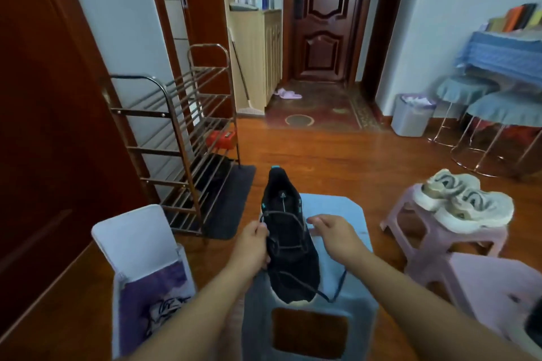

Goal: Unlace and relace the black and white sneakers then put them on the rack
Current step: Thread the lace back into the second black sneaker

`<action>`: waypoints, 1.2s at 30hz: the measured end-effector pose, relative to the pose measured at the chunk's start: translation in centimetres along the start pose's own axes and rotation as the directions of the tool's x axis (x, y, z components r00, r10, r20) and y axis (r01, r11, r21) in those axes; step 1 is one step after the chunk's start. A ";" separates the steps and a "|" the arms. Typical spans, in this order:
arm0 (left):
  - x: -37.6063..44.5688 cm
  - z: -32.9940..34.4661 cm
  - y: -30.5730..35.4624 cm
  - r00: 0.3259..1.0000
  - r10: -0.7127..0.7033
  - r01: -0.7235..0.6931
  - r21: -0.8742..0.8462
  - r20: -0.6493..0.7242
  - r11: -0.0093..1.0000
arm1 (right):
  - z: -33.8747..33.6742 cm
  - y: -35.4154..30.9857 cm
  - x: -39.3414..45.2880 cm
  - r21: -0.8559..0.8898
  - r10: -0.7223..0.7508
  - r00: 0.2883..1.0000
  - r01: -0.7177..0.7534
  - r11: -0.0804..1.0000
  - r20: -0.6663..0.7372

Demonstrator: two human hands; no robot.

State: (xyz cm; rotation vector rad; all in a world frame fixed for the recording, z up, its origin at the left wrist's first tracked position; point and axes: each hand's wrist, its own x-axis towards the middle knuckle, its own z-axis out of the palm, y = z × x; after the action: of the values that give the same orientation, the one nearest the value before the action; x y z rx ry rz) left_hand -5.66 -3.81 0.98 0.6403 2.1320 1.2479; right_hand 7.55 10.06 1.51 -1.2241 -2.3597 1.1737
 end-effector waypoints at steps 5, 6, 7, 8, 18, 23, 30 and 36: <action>-1.7 2.6 0.3 0.996 -0.012 0.027 -0.166 0.091 0.986 | -0.1 2.4 -1.3 -0.023 0.026 0.997 -0.028 0.999 -0.076; -1.8 2.6 0.3 0.994 -0.026 0.043 -0.166 0.104 0.985 | -0.8 2.9 -1.6 -0.029 0.037 0.998 -0.038 0.999 -0.047; -1.8 2.5 0.5 0.993 -0.047 0.064 -0.169 0.105 0.984 | -1.6 3.3 -1.8 -0.013 0.058 0.998 -0.059 0.998 -0.016; -1.7 2.1 0.7 0.993 -0.065 0.080 -0.165 0.097 0.983 | -2.5 3.6 -1.9 -0.001 0.087 0.996 -0.087 0.996 -0.010; -3.1 -7.5 1.7 0.940 -0.013 -0.160 0.474 0.342 0.866 | -4.5 3.2 -2.7 -0.020 0.019 0.996 -0.021 1.000 -0.090; -2.0 -10.5 0.1 0.992 -0.009 -0.099 0.844 0.122 0.527 | -6.2 1.6 -5.2 0.393 0.069 0.960 -0.175 0.903 0.270; -8.8 -3.0 4.6 0.907 0.147 0.030 -0.408 0.396 0.912 | -5.1 -2.8 -9.8 0.743 -0.623 0.430 -0.520 0.421 0.654; -5.4 -2.7 3.1 0.970 -0.049 0.169 -0.514 0.238 0.841 | -1.3 -4.6 -9.9 0.890 -0.453 0.767 -0.371 0.265 0.454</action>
State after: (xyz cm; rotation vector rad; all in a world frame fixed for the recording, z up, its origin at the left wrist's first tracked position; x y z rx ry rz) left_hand -3.33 -7.62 6.14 0.3793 1.5160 1.5386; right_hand 11.68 1.66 7.24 -0.2101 -1.1667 2.7465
